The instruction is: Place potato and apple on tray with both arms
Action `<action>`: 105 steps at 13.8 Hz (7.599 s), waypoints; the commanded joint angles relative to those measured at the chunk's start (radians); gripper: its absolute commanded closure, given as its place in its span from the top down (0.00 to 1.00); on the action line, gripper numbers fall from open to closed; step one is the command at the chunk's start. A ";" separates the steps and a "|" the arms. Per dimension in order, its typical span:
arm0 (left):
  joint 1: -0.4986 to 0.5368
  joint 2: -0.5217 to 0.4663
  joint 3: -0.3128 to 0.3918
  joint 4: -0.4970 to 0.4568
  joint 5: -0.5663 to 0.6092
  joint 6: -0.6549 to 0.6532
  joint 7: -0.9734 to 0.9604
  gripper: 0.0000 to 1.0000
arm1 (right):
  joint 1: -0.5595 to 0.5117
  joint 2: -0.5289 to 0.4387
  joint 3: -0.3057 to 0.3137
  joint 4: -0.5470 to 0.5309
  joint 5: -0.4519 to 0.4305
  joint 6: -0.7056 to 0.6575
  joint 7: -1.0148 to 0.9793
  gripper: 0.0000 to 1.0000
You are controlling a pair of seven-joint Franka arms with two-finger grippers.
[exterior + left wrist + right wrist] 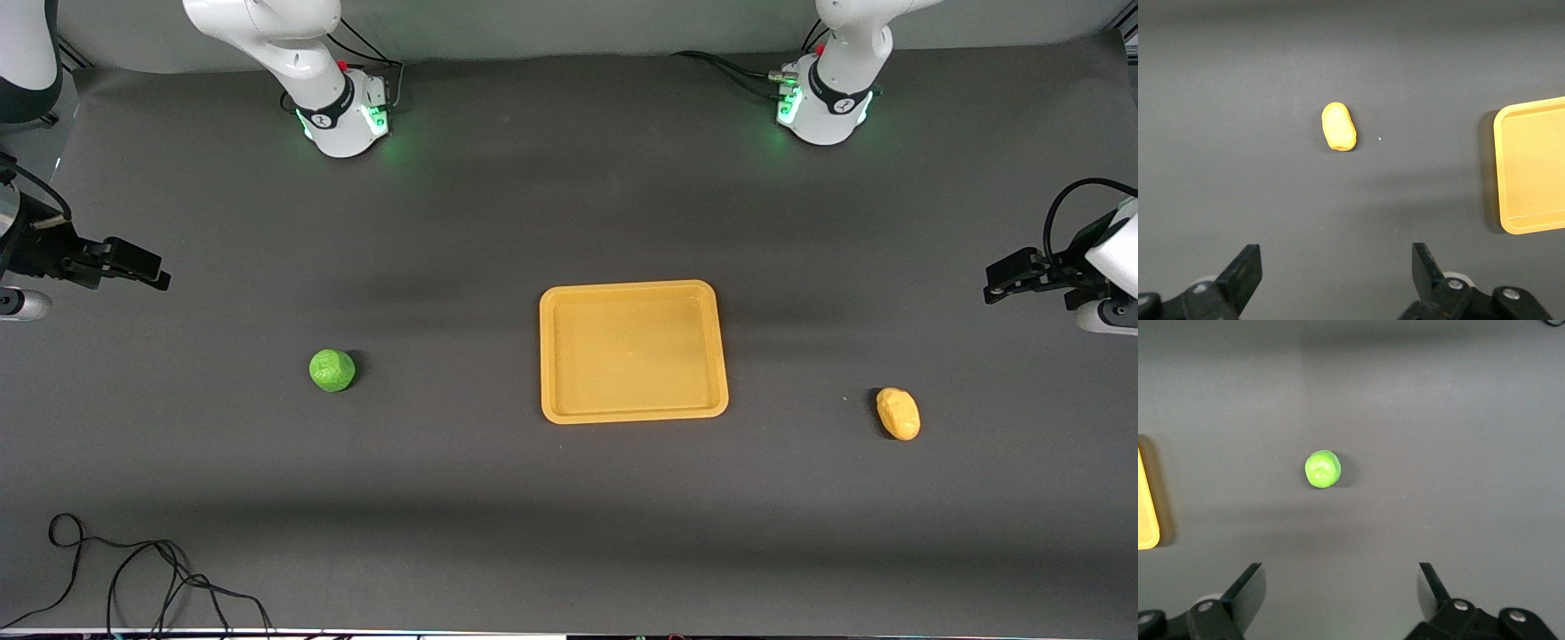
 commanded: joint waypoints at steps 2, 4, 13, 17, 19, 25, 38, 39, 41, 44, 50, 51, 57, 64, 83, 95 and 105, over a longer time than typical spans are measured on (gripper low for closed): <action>-0.007 0.003 0.007 0.007 0.012 0.005 0.006 1.00 | 0.014 -0.012 -0.012 0.008 -0.011 -0.007 -0.022 1.00; -0.005 0.002 0.007 0.007 0.014 0.010 0.006 1.00 | 0.014 -0.006 -0.013 0.024 -0.010 -0.009 -0.017 1.00; -0.010 0.002 0.007 0.007 0.018 0.012 0.004 1.00 | 0.080 0.008 -0.007 0.004 -0.008 0.032 -0.034 1.00; -0.008 0.002 0.007 0.005 0.026 0.012 0.004 1.00 | 0.115 0.035 -0.005 -0.004 -0.004 0.089 -0.032 1.00; -0.011 0.002 0.007 -0.005 0.026 0.030 0.004 1.00 | 0.129 0.047 -0.004 -0.002 -0.004 0.097 -0.034 1.00; -0.008 0.184 0.008 -0.147 0.029 0.303 0.006 1.00 | 0.135 0.109 -0.005 -0.118 -0.005 0.265 -0.032 1.00; -0.010 0.654 0.014 0.001 0.136 0.530 0.009 0.99 | 0.134 0.256 -0.005 -0.594 -0.004 1.020 -0.034 1.00; -0.011 0.672 0.014 0.001 0.155 0.551 0.006 0.94 | 0.134 0.282 -0.005 -0.594 -0.004 1.045 -0.034 1.00; -0.010 0.686 0.014 0.005 0.146 0.556 0.003 0.56 | 0.134 0.331 -0.005 -0.593 -0.004 1.088 -0.034 1.00; -0.016 0.633 0.005 0.024 0.144 0.465 -0.081 0.21 | 0.134 0.371 -0.005 -0.593 -0.005 1.106 -0.034 1.00; -0.057 0.516 -0.206 0.044 0.143 0.246 -0.460 0.19 | 0.134 0.399 -0.005 -0.587 -0.005 1.108 -0.032 1.00; -0.080 0.516 -0.235 0.041 0.144 0.252 -0.520 0.19 | 0.132 0.402 -0.005 -0.585 -0.004 1.106 -0.032 1.00; -0.313 0.534 -0.234 -0.071 0.152 0.292 -0.717 0.24 | 0.134 0.397 -0.005 -0.578 -0.005 1.096 -0.037 0.46; -0.312 0.568 -0.233 -0.140 0.153 0.496 -0.746 0.31 | 0.132 0.296 -0.008 -0.342 -0.004 0.673 -0.054 0.34; -0.107 0.282 -0.177 -0.068 0.250 0.415 -0.515 1.00 | 0.265 0.245 -0.002 0.171 -0.001 0.022 0.151 0.34; 0.133 0.072 -0.157 -0.059 0.118 0.176 -0.088 1.00 | 0.799 0.671 -0.005 0.651 0.033 0.102 0.964 0.35; -0.235 -0.023 0.274 -0.051 -0.052 0.049 0.032 1.00 | 0.922 1.001 -0.011 0.660 -0.059 0.465 1.046 0.35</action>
